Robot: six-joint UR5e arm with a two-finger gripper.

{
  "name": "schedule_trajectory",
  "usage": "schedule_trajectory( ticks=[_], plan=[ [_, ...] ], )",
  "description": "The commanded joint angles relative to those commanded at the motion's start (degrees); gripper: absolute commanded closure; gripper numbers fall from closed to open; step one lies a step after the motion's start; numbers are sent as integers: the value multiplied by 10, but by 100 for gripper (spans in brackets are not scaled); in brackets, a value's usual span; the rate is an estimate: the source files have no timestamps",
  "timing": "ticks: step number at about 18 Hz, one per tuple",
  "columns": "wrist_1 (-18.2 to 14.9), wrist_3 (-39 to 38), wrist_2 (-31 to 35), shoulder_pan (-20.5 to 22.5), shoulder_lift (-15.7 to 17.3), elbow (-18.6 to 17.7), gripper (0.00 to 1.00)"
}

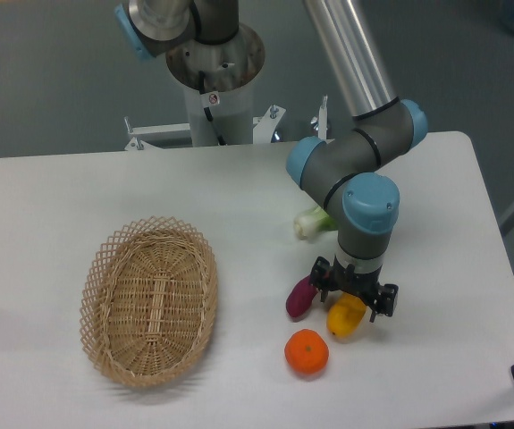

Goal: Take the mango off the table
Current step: 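Close the gripper fingers around the yellow mango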

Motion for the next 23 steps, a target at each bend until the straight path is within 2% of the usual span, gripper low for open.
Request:
schedule_trajectory(
  ticks=[2, 3, 7, 13, 19, 21, 23],
  plan=[
    [0, 2, 1, 0, 1, 0, 33],
    [0, 3, 0, 0, 1, 1, 40],
    [0, 4, 0, 0, 4, 3, 52],
    [0, 10, -1, 2, 19, 8, 52],
    [-11, 11, -3, 15, 71, 20, 52],
    [-30, 25, -1, 13, 88, 25, 51],
    [-84, 28, -1, 11, 110, 35, 51]
  ],
)
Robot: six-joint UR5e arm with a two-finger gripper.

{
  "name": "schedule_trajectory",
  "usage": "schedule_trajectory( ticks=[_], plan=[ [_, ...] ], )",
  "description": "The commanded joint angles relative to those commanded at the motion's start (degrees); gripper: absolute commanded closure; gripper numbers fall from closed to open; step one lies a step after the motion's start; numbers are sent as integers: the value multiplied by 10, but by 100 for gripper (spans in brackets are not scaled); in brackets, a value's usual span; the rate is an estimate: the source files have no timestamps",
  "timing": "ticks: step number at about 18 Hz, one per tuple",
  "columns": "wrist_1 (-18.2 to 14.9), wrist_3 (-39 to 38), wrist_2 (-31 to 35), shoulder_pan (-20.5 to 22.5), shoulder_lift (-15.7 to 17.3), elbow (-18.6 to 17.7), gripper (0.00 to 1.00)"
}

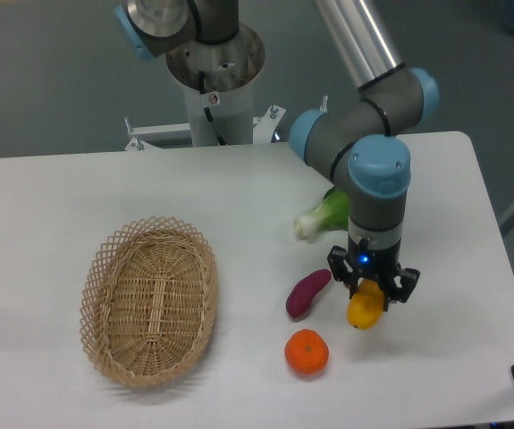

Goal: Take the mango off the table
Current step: 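Close the gripper fingers around the yellow mango, then lift the grasped mango up off the table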

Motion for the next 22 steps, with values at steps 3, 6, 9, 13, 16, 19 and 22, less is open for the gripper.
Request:
schedule_trajectory(
  ticks=[3, 6, 9, 13, 16, 19, 22],
  plan=[
    [-100, 0, 1, -3, 33, 23, 51],
    [-183, 0, 0, -5, 58, 49, 51],
    [-248, 0, -2, -5, 77, 71, 51],
    [-289, 1, -3, -12, 80, 96, 51],
    [-289, 1, -3, -13, 83, 96, 51],
    [-289, 1, -3, -13, 83, 95, 51],
    [-288, 1, -4, -14, 83, 95, 50]
  ],
)
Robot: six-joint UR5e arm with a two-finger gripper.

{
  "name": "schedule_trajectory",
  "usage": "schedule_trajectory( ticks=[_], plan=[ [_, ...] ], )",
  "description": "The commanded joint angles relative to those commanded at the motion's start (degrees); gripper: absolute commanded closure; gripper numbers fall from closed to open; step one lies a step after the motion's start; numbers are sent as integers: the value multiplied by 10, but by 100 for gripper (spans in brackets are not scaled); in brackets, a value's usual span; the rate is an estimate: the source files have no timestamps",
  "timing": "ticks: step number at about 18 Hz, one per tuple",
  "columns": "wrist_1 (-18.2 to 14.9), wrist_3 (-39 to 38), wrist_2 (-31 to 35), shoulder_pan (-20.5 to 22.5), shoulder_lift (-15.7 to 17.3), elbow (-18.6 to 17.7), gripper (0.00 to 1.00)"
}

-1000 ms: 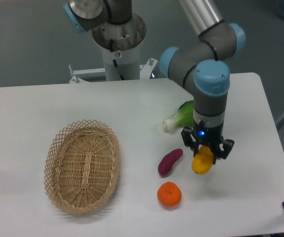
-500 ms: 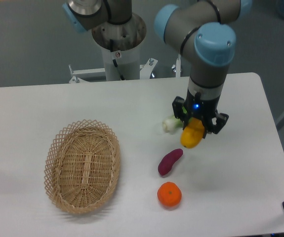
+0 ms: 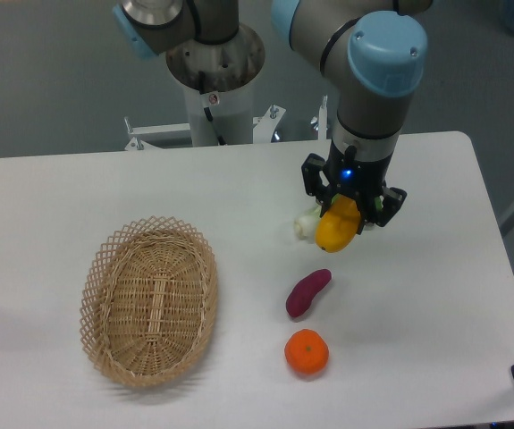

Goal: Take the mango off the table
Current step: 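Lift the grasped mango up off the table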

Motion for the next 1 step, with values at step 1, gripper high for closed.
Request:
schedule_trajectory(
  ticks=[1],
  plan=[
    [1, 0, 0, 0, -1, 0, 50]
  ],
)
